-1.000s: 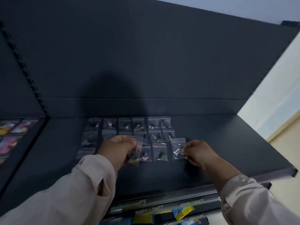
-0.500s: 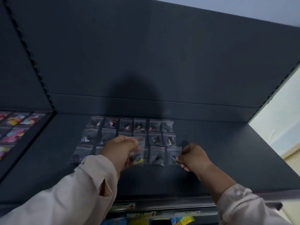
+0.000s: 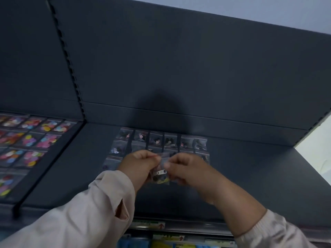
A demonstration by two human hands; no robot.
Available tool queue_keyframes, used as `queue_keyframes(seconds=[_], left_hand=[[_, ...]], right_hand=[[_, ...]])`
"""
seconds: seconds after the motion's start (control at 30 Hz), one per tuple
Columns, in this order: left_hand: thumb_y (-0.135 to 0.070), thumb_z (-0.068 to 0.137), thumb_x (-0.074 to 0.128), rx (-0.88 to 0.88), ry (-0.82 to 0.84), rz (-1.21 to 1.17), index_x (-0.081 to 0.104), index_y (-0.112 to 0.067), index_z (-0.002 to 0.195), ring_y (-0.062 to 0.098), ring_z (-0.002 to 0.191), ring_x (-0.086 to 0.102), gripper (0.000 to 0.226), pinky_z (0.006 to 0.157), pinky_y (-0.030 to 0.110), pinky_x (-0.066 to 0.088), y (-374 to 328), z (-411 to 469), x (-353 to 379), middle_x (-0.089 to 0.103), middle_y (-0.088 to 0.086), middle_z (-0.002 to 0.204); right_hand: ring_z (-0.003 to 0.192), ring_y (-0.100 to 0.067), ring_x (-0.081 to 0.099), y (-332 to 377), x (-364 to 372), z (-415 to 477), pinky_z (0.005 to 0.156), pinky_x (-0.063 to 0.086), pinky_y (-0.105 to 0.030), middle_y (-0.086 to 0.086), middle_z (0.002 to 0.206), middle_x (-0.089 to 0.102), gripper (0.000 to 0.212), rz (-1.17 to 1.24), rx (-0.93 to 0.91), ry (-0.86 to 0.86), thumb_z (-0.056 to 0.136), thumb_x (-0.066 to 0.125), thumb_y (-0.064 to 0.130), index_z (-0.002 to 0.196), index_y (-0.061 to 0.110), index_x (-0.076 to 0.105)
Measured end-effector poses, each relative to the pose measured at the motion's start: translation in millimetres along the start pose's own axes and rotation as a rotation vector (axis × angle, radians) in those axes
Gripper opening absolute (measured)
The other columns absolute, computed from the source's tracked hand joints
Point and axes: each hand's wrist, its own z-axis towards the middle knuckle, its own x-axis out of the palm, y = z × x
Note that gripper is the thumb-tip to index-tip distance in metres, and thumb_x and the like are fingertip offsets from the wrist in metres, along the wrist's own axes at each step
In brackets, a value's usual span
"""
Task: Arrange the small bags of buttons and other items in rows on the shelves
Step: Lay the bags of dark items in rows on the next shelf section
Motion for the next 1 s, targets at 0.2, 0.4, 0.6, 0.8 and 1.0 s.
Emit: queue_keyframes(seconds=[0.2,0.4,0.6,0.8,1.0], left_hand=[[-0.012,0.090,0.058,-0.038,-0.033,-0.091,0.064,-0.014,0.079,0.021,0.066,0.061,0.013,0.057,0.027,0.052,-0.3,-4.0,-47.2,0.066,0.010,0.078],[-0.008,0.080,0.071,-0.112,0.060,-0.021,0.061,-0.012,0.082,0.012,0.057,0.058,0.011,0.058,0.027,0.050,2.2,-8.5,-101.1,0.063,0.002,0.066],[0.009,0.075,0.068,-0.129,0.065,0.094,0.058,-0.007,0.084,0.025,0.072,0.060,0.021,0.061,0.031,0.052,11.5,1.0,-142.0,0.061,0.016,0.083],[0.000,0.075,0.072,-0.125,0.066,0.283,0.056,-0.013,0.083,0.020,0.065,0.059,0.022,0.061,0.030,0.050,22.6,4.7,-160.5,0.062,0.008,0.075],[-0.012,0.081,0.066,-0.101,0.062,0.498,0.058,-0.023,0.097,0.016,0.068,0.060,0.021,0.066,0.028,0.050,38.1,12.9,-165.4,0.066,0.001,0.080]], right_hand=[[0.051,-0.005,0.048,12.8,48.5,21.9,0.048,0.039,-0.016,-0.004,0.068,0.059,0.007,0.048,-0.036,0.060,0.083,0.067,0.007,0.080,0.010,0.061],[0.051,-0.007,0.047,20.8,93.2,39.7,0.049,0.037,-0.020,-0.001,0.063,0.057,0.014,0.143,-0.001,0.069,0.079,0.070,0.007,0.073,0.013,0.060],[0.052,-0.009,0.050,24.6,131.6,52.6,0.051,0.040,-0.021,-0.004,0.065,0.057,0.015,0.200,0.118,0.047,0.084,0.065,0.006,0.072,0.013,0.059],[0.056,-0.009,0.058,15.0,154.8,57.3,0.054,0.046,-0.021,0.001,0.064,0.062,0.016,0.131,0.255,-0.014,0.092,0.058,0.017,0.076,0.016,0.060],[0.053,-0.008,0.058,4.8,170.6,62.0,0.048,0.047,-0.018,0.000,0.060,0.059,0.019,-0.084,0.312,-0.108,0.089,0.060,0.011,0.071,0.014,0.057]])
